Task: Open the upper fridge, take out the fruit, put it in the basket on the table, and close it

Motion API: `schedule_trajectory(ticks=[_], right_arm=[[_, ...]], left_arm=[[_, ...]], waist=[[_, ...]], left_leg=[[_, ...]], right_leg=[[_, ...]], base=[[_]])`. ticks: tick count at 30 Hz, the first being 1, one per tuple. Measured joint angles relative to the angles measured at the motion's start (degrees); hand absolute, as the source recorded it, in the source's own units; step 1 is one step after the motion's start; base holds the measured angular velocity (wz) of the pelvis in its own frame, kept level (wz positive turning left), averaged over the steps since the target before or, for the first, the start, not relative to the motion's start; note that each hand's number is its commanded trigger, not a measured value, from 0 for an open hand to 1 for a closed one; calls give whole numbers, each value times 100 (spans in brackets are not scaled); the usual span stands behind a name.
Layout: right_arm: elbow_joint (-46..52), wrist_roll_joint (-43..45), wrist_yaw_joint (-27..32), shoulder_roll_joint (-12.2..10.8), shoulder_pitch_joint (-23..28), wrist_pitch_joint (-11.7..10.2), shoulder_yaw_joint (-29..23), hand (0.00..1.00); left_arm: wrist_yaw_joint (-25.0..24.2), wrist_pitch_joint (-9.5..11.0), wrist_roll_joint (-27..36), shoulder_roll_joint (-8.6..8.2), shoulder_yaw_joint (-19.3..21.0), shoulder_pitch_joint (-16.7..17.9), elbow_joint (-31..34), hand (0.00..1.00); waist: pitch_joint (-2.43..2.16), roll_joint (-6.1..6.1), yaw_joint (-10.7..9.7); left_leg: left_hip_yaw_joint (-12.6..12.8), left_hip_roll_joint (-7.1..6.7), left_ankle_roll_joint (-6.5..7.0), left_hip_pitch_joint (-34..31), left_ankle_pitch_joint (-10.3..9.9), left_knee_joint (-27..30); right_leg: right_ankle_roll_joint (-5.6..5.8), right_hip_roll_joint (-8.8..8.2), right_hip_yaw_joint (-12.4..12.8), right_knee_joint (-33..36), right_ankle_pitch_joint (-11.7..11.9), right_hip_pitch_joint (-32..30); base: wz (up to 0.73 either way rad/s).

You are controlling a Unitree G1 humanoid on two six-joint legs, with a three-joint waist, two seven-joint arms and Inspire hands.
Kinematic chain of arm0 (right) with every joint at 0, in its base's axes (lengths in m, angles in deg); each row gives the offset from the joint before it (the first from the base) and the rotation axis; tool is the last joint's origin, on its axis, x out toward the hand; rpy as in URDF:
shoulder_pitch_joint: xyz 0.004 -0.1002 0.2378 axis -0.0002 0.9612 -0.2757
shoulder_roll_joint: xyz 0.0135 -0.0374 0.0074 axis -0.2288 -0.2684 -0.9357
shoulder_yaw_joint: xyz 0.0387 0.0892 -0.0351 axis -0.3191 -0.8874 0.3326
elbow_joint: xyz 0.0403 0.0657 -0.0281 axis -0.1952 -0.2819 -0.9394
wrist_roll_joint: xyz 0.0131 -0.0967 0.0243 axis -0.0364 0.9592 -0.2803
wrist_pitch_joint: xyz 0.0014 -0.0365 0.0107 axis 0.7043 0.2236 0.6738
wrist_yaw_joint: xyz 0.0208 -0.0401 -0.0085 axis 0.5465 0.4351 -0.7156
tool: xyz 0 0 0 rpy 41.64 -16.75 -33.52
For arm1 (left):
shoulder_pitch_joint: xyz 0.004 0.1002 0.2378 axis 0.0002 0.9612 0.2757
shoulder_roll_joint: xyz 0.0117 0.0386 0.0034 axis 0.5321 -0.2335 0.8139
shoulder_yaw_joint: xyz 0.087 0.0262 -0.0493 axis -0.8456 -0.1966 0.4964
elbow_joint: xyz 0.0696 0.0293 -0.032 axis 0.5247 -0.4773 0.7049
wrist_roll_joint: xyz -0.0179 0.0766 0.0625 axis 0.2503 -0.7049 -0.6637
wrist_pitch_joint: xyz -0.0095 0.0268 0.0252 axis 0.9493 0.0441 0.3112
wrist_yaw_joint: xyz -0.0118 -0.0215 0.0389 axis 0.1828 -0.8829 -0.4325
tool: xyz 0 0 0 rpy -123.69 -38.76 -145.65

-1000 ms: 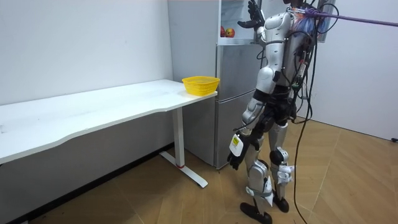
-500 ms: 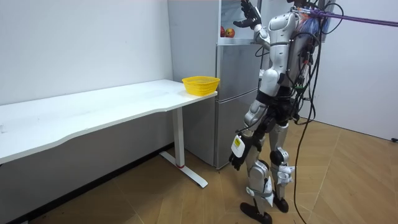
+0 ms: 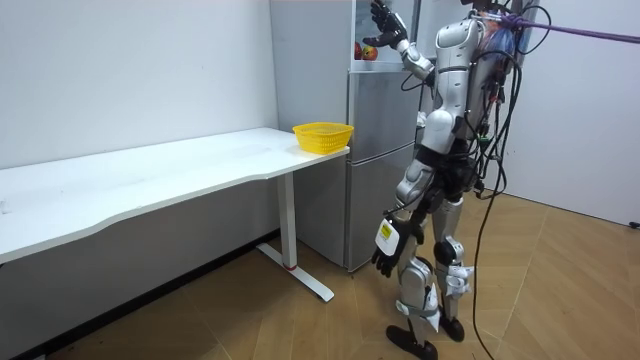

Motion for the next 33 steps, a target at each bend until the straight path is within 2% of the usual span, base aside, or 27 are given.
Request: schedule_trajectory(ticks=[9, 16, 27, 33], right_arm=[[-552, -189, -88, 29, -127, 248, 3, 0], [-1155, -397, -168, 64, -380, 318, 118, 0], [-1206, -409, -354, 175, -381, 338, 180, 0], [-1378, -763, -580, 177, -417, 367, 189, 0]], left_arm=[[-1, -75, 0, 0, -7, 30, 17, 0], [35, -161, -12, 1, -6, 37, 327, 0], [69, -177, -8, 2, -4, 122, 663, 0], [64, -177, -1, 1, -14, 103, 656, 0]], waist=[[-8, -19, 14], [-8, -16, 12], [-11, -14, 11], [-19, -30, 7]], left_leg=[[-38, -7, 4, -37, 2, -8], [-36, -9, 7, -31, 4, -2], [-37, -22, 14, -23, 9, 8], [-27, -33, 24, 11, 15, 4]], right_leg=[[0, -16, -25, 10, 0, 4], [0, -11, -13, 13, 0, 25], [0, -12, 10, 7, 0, 16], [0, -22, 17, 8, 0, 26]], base=[[2], [0], [0], [-1]])
